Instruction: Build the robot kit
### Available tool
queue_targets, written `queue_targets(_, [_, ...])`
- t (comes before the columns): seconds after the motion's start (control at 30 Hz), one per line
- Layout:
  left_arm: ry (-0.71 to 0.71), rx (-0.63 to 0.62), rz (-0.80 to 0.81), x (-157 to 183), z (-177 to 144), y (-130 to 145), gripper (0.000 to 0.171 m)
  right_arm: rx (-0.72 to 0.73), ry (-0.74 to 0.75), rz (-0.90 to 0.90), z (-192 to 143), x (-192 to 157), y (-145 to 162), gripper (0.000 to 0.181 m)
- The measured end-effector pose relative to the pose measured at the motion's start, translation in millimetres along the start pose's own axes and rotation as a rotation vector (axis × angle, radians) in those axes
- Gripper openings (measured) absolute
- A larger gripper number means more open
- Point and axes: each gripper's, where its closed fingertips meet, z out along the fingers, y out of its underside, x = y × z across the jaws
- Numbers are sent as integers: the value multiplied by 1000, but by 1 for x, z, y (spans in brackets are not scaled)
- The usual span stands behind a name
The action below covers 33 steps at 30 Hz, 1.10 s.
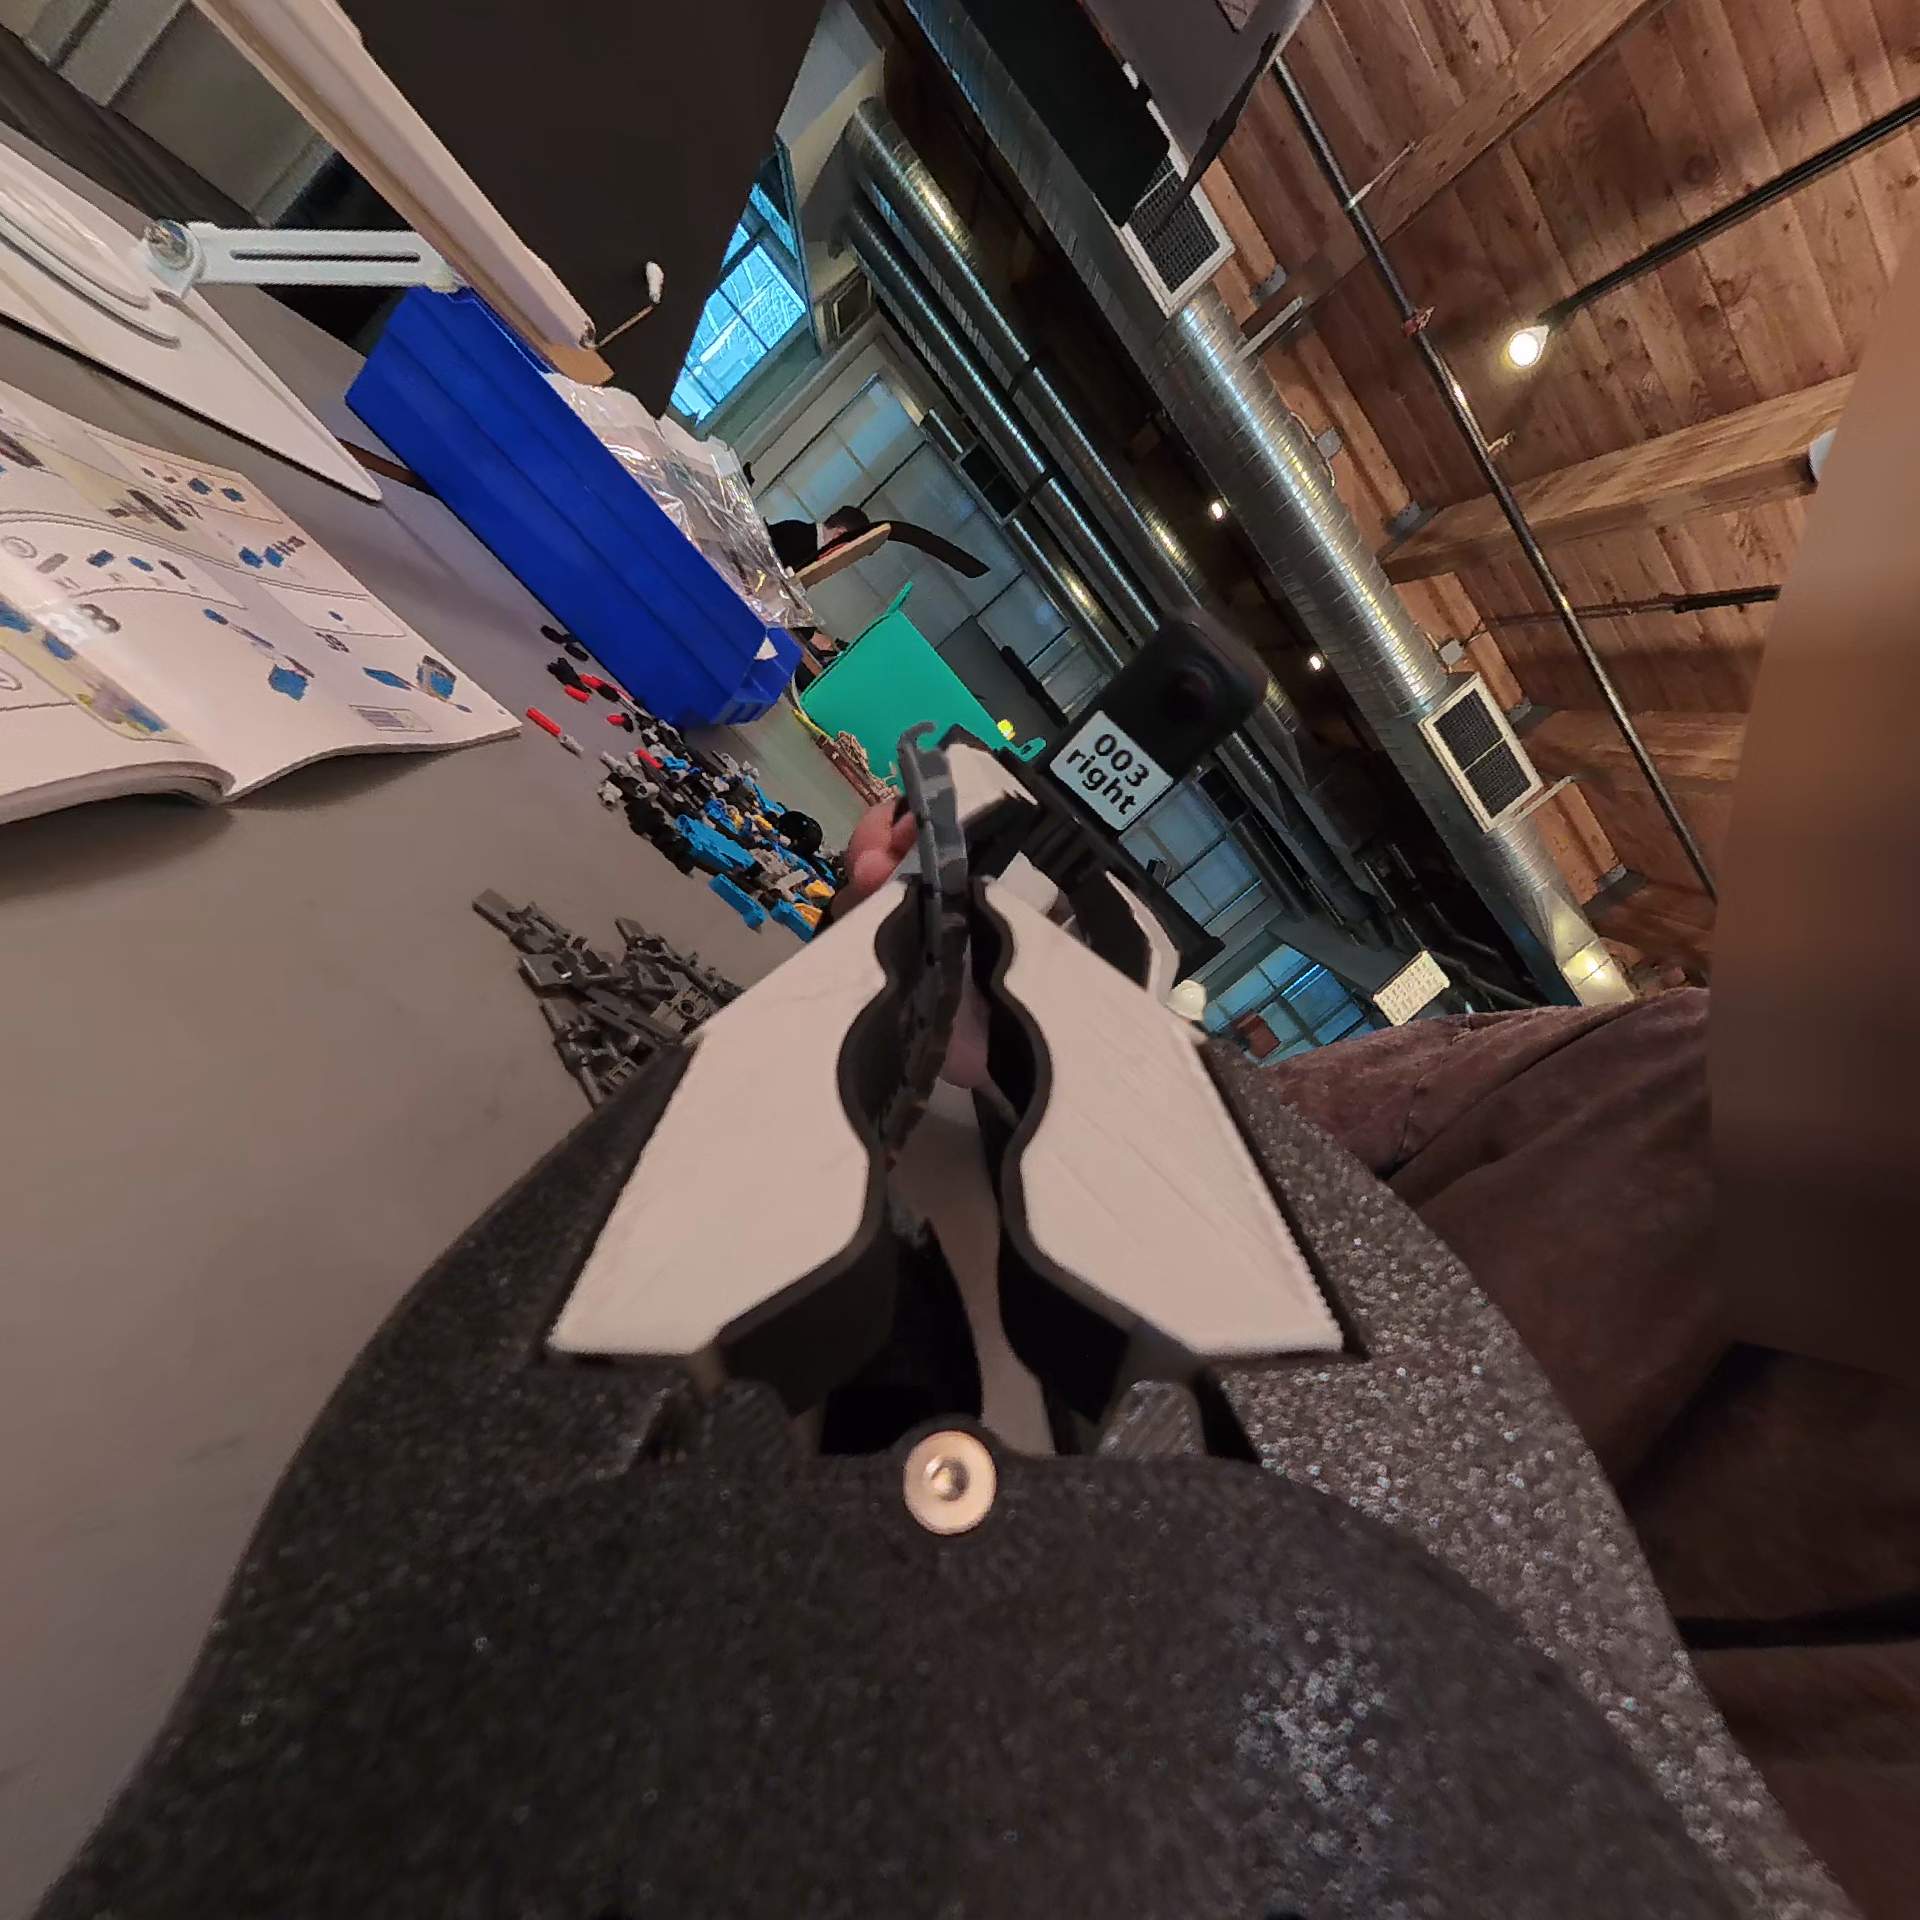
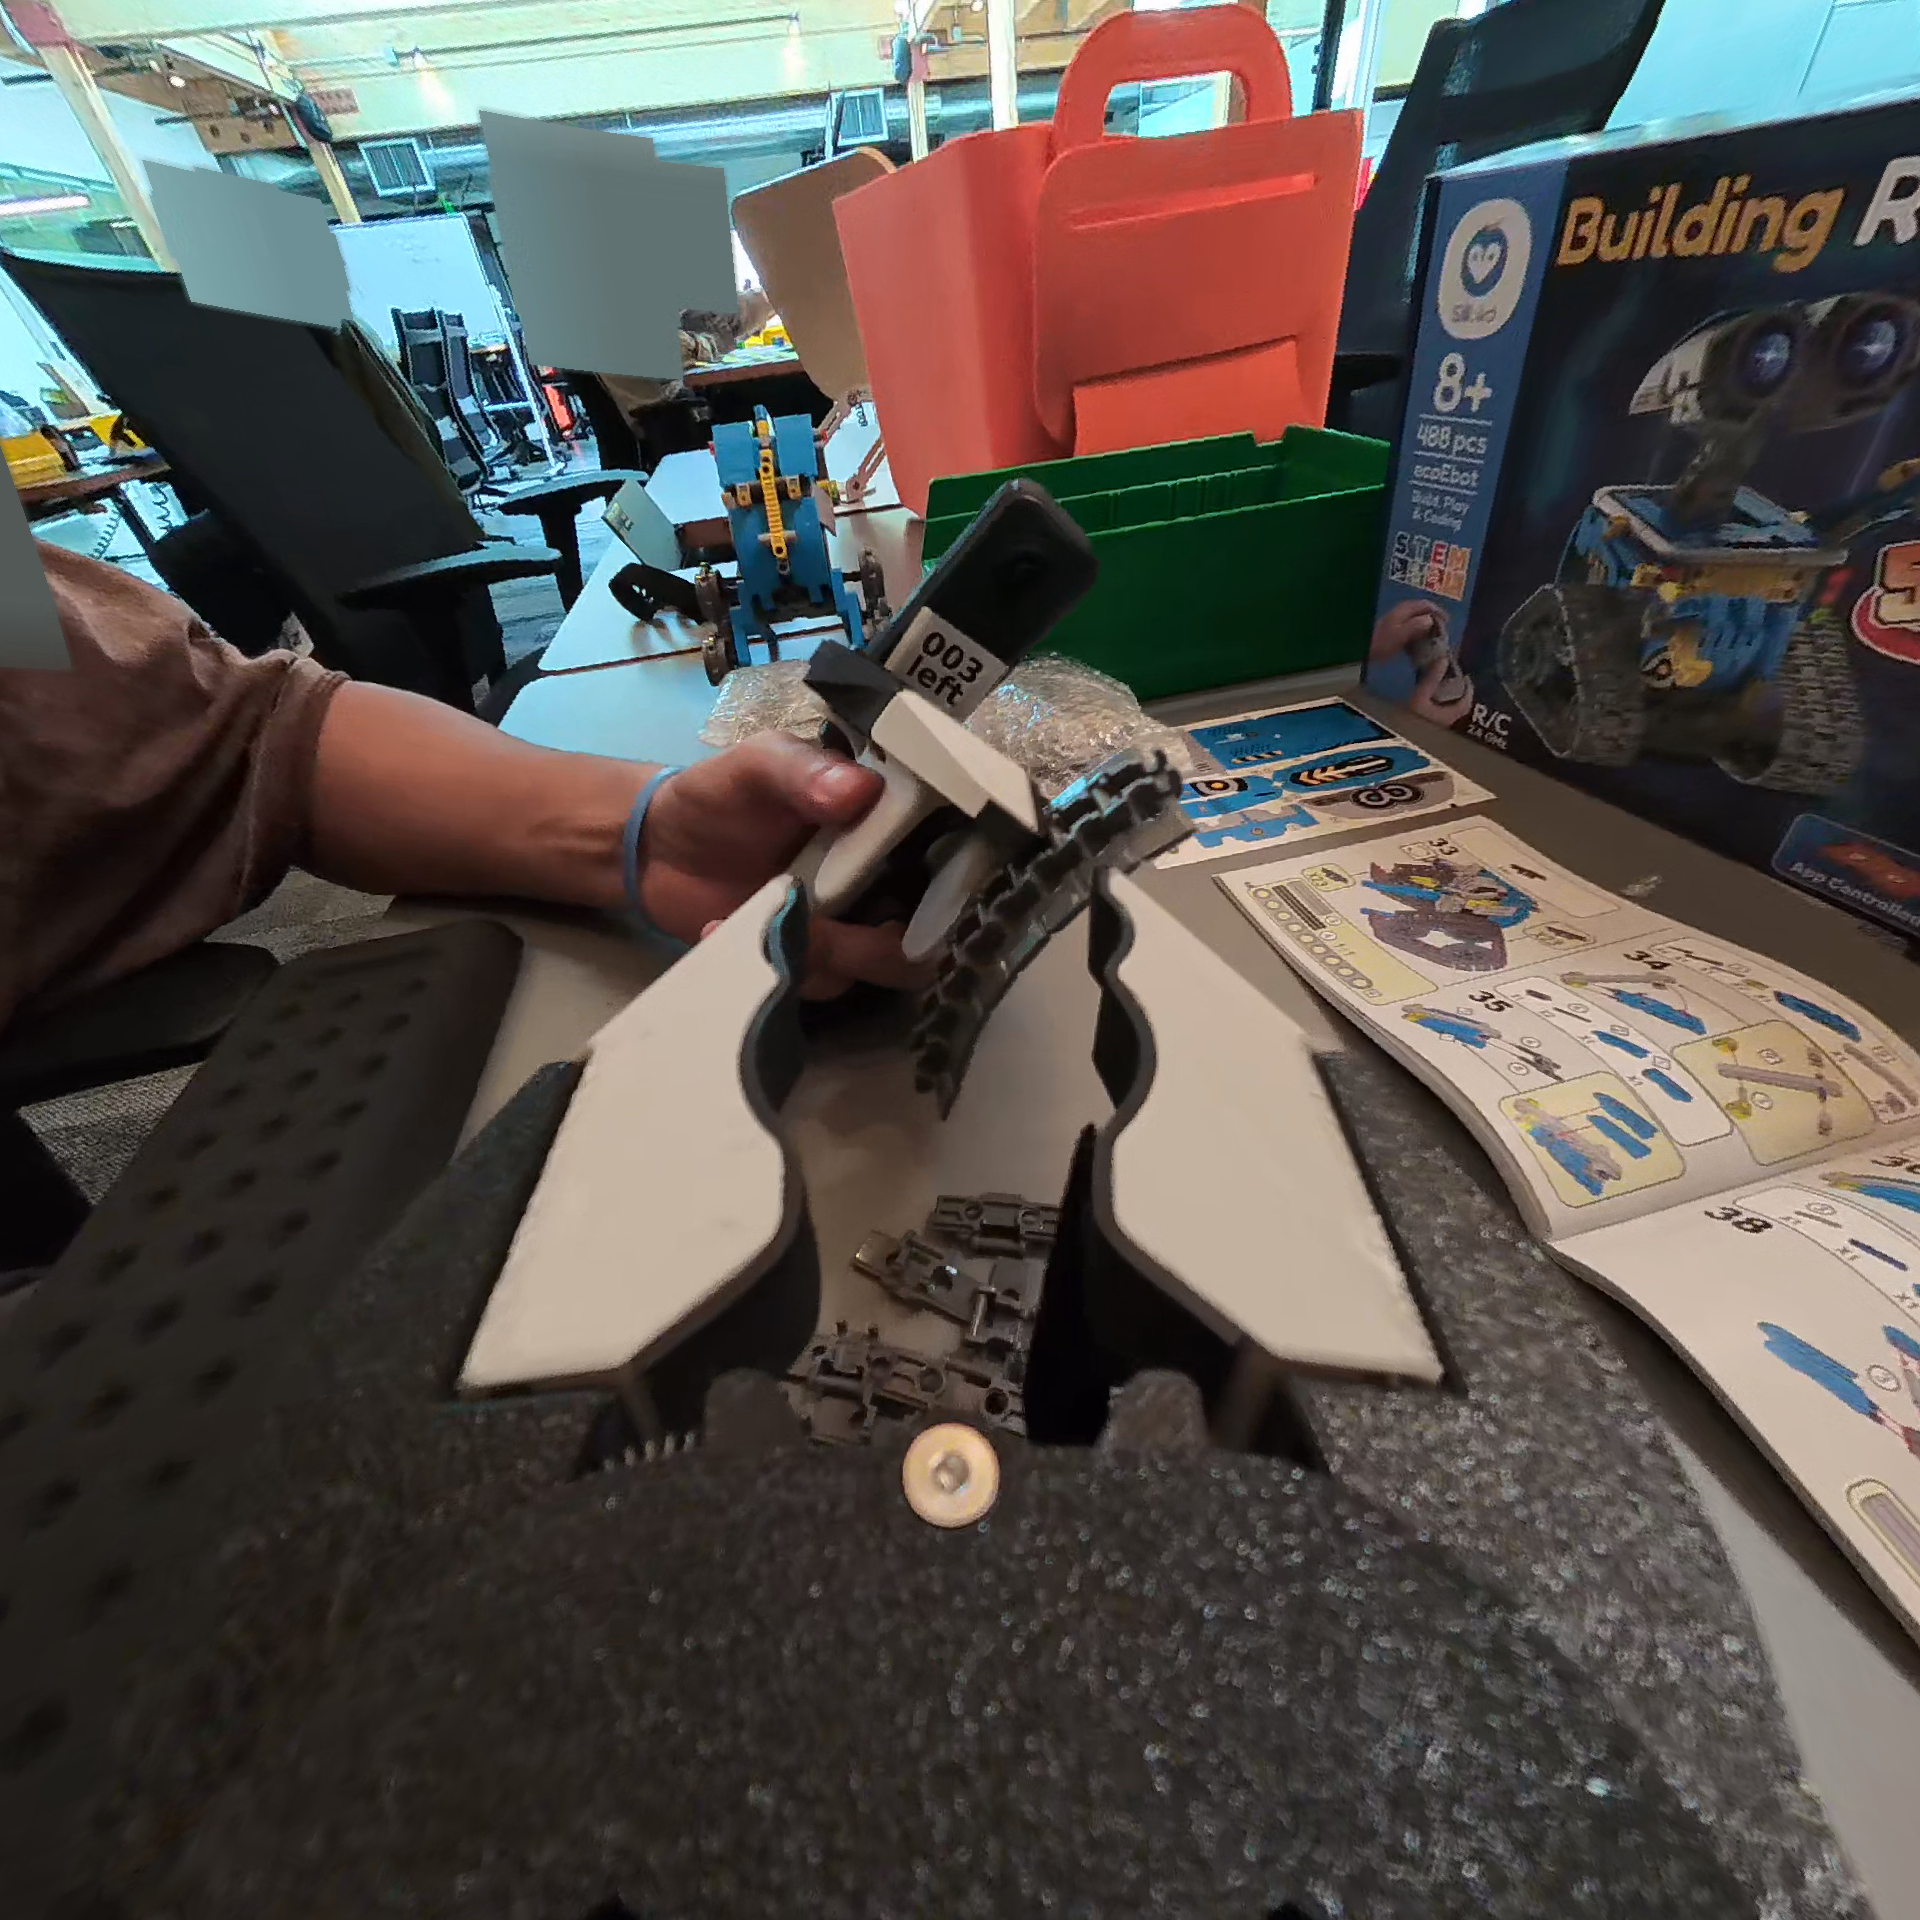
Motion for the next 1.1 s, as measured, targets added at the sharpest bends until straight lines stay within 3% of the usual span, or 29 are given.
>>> queue_targets(1.1, [12,67,-30,-1,-7,-12,7,-81,-60,31,9,-10,17,51])
